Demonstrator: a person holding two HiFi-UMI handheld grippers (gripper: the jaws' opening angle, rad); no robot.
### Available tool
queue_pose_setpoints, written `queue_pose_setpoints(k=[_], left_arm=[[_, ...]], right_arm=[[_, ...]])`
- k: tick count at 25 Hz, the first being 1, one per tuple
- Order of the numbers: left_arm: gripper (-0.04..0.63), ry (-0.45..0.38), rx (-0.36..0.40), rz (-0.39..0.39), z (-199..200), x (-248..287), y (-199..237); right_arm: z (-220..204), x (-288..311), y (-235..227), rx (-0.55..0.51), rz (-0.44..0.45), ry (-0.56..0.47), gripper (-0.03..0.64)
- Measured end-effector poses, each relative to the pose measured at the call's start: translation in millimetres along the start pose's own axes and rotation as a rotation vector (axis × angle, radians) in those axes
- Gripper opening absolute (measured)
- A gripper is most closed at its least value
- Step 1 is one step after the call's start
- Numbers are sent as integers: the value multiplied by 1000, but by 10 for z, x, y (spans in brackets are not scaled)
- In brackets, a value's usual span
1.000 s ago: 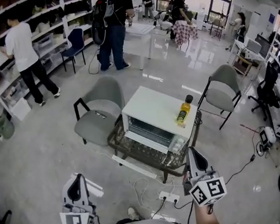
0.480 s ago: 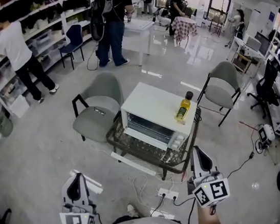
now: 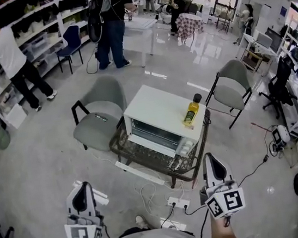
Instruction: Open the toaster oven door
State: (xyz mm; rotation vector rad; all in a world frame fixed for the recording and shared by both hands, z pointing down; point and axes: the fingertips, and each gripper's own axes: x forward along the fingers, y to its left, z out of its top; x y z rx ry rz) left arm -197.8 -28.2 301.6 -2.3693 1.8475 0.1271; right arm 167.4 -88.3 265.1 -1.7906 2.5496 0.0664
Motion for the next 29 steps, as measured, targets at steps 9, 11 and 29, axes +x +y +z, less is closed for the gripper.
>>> queue_pose_setpoints(k=[9, 11, 29], left_arm=[[17, -1, -20, -28, -105, 113, -28], [17, -3, -19, -28, -107, 112, -25], [17, 17, -23, -12, -183, 54, -38]], right_arm=[[-55, -7, -10, -29, -21, 15, 22], [-50, 4, 5, -32, -17, 14, 23], [-79, 84, 72, -40, 19, 20, 21]])
